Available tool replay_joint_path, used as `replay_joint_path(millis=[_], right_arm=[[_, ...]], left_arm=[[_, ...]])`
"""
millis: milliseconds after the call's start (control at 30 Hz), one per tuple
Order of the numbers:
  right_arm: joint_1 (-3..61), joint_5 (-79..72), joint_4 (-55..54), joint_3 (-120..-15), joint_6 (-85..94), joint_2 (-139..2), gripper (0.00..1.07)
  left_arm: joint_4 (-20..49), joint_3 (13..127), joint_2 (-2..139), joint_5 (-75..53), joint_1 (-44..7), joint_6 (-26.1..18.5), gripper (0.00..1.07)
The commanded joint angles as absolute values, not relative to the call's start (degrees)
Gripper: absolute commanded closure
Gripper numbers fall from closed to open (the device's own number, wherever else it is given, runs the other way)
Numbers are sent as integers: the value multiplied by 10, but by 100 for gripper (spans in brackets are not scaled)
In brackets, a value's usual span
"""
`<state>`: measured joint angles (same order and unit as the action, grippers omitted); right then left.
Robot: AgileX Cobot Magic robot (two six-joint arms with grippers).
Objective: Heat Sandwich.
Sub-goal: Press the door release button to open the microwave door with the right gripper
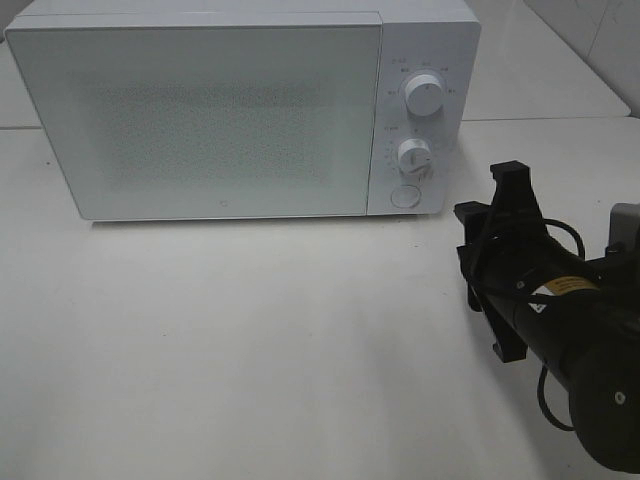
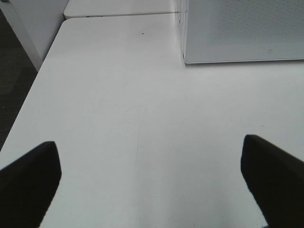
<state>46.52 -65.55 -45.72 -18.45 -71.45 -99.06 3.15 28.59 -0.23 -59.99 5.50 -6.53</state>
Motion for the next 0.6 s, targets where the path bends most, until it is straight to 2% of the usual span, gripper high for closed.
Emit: replay_joint_path(millis=[33, 67, 133, 600], right_arm=[[468, -644, -453, -190, -731, -989, 86], [468, -641, -458, -190, -731, -989, 96], [468, -641, -458, -190, -737, -989, 107], [465, -603, -454, -202, -795, -994, 107]], left_arm=[[36, 284, -15, -594, 53, -67, 9], [36, 284, -15, -594, 53, -67, 9], [36, 284, -15, -594, 53, -67, 9], [36, 284, -15, -594, 53, -67, 9]])
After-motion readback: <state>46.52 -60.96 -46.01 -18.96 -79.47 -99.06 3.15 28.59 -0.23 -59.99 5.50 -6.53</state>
